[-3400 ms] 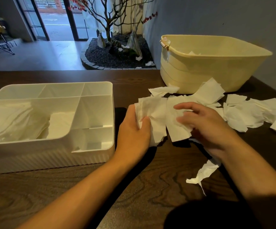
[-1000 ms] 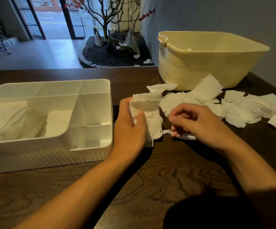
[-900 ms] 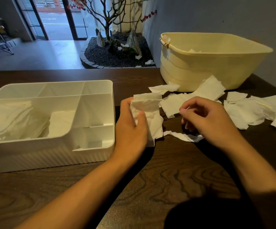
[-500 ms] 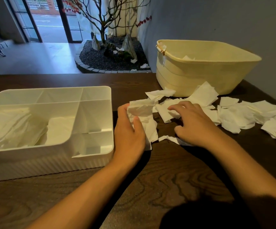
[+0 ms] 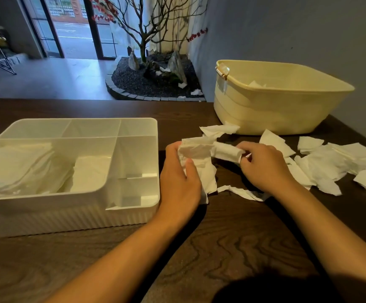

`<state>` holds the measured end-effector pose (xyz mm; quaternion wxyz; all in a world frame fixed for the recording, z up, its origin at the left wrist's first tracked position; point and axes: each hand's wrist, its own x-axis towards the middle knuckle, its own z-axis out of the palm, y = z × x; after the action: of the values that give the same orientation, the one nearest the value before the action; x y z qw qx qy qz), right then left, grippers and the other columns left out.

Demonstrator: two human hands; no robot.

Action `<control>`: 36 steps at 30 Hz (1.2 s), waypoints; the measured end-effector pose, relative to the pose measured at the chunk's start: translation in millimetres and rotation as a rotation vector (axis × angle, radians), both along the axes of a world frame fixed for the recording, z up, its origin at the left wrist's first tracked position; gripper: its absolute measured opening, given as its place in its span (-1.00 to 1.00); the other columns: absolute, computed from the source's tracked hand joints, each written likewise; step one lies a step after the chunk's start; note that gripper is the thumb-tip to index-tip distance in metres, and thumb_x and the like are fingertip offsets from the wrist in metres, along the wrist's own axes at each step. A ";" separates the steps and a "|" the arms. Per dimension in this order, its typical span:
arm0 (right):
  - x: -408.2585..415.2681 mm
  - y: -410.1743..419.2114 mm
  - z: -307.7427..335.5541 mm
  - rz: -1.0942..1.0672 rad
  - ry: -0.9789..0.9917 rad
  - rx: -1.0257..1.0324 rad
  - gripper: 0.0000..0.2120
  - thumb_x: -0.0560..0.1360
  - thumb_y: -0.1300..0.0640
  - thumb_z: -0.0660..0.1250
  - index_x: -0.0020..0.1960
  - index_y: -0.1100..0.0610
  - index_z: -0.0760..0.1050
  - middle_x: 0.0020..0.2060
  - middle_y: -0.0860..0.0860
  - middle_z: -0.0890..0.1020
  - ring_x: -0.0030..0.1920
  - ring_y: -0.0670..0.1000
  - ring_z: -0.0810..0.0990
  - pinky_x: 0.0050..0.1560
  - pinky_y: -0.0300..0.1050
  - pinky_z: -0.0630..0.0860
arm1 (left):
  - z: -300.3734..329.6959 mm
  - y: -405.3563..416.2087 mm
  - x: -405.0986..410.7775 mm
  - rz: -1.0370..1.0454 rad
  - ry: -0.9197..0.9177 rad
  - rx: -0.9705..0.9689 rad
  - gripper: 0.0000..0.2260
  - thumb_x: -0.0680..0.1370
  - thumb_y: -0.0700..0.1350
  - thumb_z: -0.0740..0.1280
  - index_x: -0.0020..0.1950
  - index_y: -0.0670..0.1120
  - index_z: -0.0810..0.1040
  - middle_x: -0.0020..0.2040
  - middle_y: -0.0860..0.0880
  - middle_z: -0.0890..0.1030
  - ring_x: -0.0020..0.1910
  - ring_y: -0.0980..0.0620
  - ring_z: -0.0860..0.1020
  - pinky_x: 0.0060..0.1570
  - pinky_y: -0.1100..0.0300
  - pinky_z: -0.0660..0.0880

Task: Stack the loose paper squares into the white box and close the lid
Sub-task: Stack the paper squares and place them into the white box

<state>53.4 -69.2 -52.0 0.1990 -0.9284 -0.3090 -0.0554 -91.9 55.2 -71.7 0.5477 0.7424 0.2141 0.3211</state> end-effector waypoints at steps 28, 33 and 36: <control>-31.9 -8.1 14.9 0.157 0.928 0.695 -0.67 0.33 0.33 0.51 0.06 0.13 0.63 0.00 0.06 0.73 0.04 0.08 0.71 0.12 0.04 0.62 | -4.8 0.7 2.8 0.057 -0.073 -0.087 -0.55 0.67 -0.25 0.17 0.52 0.04 0.20 0.39 0.05 0.45 0.30 0.20 0.45 0.41 0.17 0.39; -27.7 -8.4 18.0 -0.051 0.818 0.692 -0.61 0.38 0.25 0.54 0.16 0.05 0.56 0.03 0.02 0.70 0.04 0.06 0.68 0.02 0.03 0.63 | -1.8 2.4 1.1 0.078 -0.066 -0.036 -0.38 0.66 -0.31 0.16 0.62 0.13 0.05 0.57 0.08 0.23 0.47 0.29 0.23 0.48 0.35 0.17; -23.6 -12.1 20.4 -0.171 0.676 0.497 -0.54 0.45 0.10 0.50 0.30 0.03 0.45 0.14 0.01 0.60 0.10 0.07 0.59 -0.07 -0.04 0.53 | -1.7 1.4 0.8 0.049 -0.053 -0.024 -0.37 0.66 -0.29 0.17 0.61 0.18 0.05 0.56 0.08 0.27 0.47 0.23 0.28 0.46 0.29 0.22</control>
<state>29.8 -81.3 -31.5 0.5016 -0.8403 -0.1255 0.1630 -91.2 56.7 -73.4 0.5538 0.7216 0.2217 0.3513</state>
